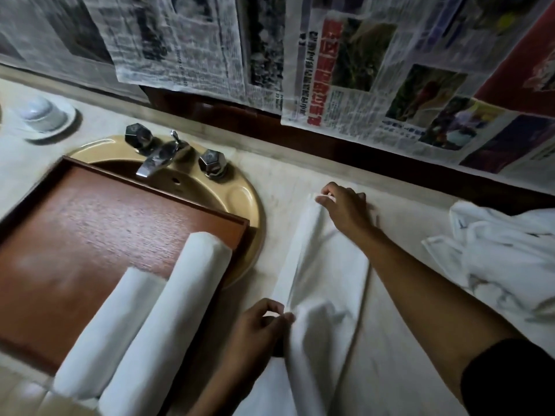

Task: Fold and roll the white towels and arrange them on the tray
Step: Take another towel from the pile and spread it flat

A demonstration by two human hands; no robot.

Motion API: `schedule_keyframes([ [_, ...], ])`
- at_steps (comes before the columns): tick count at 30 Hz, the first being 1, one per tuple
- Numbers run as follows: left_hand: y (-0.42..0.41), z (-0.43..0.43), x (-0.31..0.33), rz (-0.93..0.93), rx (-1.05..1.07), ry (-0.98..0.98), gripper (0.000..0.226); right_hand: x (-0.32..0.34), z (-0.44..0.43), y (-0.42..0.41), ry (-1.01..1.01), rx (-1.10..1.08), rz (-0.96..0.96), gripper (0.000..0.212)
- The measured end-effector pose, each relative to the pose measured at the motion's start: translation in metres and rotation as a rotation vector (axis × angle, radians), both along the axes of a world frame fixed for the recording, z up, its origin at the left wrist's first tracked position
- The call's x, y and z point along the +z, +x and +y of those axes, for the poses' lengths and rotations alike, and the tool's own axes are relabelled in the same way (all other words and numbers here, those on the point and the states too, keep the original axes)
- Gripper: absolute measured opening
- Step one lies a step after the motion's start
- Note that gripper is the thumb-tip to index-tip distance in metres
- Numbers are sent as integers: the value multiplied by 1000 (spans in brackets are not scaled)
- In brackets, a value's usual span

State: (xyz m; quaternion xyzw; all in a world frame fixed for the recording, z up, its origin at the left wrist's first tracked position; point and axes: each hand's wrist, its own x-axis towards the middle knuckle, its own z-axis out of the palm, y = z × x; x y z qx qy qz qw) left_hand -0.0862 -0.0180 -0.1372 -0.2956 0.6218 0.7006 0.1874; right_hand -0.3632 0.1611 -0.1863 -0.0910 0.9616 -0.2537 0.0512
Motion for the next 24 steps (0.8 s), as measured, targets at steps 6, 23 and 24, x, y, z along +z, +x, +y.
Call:
schedule_keyframes([
  [6,9,-17,-25,37,-122,-503,16,5,-6,11,-147,10,4,28],
  [23,-3,-14,-30,26,-241,-761,20,1,40,14,238,-287,-51,44],
  [24,-10,-13,-29,45,-264,-807,21,2,51,15,241,-286,-101,40],
])
